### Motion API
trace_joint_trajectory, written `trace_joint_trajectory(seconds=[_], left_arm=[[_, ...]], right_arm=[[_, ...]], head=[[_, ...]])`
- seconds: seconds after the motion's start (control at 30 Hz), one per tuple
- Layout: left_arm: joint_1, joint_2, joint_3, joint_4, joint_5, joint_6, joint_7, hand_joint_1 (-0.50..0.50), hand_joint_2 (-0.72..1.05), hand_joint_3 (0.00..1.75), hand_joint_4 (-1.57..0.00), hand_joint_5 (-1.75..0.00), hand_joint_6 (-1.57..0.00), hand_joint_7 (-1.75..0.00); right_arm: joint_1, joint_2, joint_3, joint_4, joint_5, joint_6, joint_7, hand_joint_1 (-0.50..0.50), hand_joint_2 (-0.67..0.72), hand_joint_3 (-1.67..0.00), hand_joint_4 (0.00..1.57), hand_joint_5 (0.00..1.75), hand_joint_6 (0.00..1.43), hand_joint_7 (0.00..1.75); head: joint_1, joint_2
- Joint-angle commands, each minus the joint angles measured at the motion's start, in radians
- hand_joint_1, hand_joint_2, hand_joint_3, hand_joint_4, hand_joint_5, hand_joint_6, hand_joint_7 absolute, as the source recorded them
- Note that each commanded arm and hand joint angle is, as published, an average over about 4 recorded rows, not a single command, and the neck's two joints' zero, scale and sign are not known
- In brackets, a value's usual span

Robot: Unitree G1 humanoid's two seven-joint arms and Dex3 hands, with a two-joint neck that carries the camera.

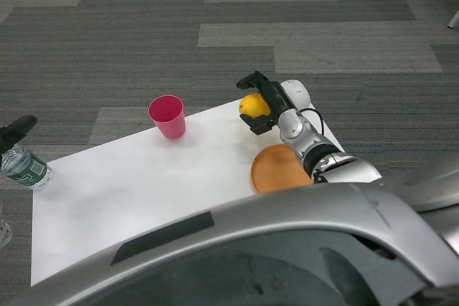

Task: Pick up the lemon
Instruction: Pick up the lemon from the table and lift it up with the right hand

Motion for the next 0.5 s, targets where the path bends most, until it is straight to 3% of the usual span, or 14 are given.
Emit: trace_joint_trajectory(seconds=[0.03,0.23,0.5], left_arm=[[-0.005,0.004,0.009,0.001,0.0,-0.006,0.003,0.5,0.96,0.04,-0.07,0.0,0.0,0.0],[-0.005,0.003,0.01,-0.002,0.002,-0.007,0.002,0.5,0.96,0.09,-0.07,0.0,0.0,0.0],[-0.005,0.001,0.01,-0.002,0.004,-0.008,0.002,0.5,0.96,0.09,-0.07,0.0,0.0,0.0]], right_arm=[[0.028,-0.002,0.01,-0.046,0.096,-0.071,0.022,-0.17,-0.6,-1.19,0.0,1.55,0.09,0.91],[0.112,-0.028,0.121,-0.192,0.303,-0.126,0.036,-0.17,-0.6,-1.19,0.0,1.55,0.09,0.91],[0.175,-0.036,0.12,-0.365,0.337,-0.126,0.037,-0.17,-0.6,-1.27,0.0,1.5,0.09,0.86]], head=[[0.004,0.004],[0.012,0.013],[0.017,0.017]])
